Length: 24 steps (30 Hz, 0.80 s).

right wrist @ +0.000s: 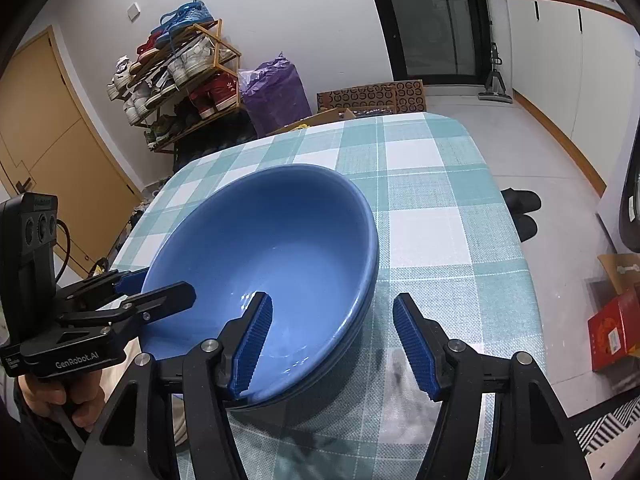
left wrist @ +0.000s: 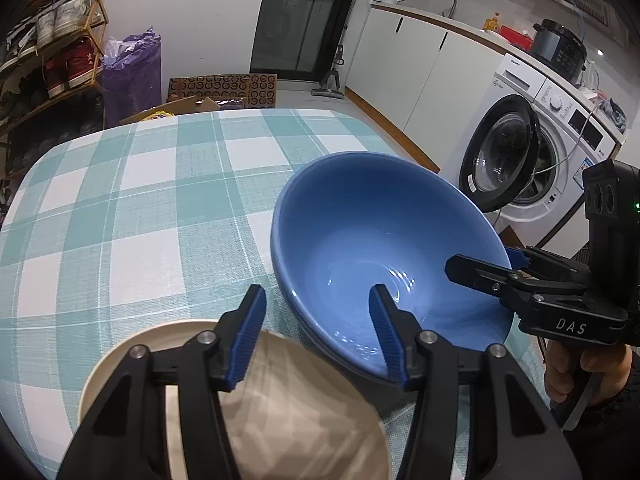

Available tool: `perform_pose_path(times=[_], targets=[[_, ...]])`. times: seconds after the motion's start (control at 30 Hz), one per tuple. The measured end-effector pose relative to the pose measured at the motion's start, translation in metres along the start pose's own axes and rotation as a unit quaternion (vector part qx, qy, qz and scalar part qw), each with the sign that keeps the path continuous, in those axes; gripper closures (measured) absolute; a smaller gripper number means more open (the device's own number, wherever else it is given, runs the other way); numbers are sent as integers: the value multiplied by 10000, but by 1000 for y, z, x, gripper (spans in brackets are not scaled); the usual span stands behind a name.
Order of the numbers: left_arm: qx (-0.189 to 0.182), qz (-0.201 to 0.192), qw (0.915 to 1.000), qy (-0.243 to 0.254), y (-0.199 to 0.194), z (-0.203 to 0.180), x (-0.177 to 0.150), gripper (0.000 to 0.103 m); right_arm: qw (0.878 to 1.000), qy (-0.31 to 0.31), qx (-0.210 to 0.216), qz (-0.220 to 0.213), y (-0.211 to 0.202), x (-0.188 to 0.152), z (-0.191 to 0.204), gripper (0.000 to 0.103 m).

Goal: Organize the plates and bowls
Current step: 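Close both tools on the rim of the nested blue bowls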

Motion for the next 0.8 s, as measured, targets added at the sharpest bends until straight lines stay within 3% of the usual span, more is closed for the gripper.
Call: perform_pose_path(times=[0.23, 0.8], targets=[[-67, -20, 10000, 47, 1, -3, 1, 59, 9999, -97, 18, -48, 1, 2, 6, 49], [101, -30, 9999, 36, 2, -1, 1, 63, 9997, -198, -126, -108, -1, 0, 6, 56]])
Point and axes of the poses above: each gripper's, at about its wrist camera, not at the fingertips, and y roughly the way its jaws point, z to its left, x to its top, the point moved 2 cm from there along y, roughly the way its jaws point, and after that the axes turned 1 degree about -x, right-handed, at the moved point
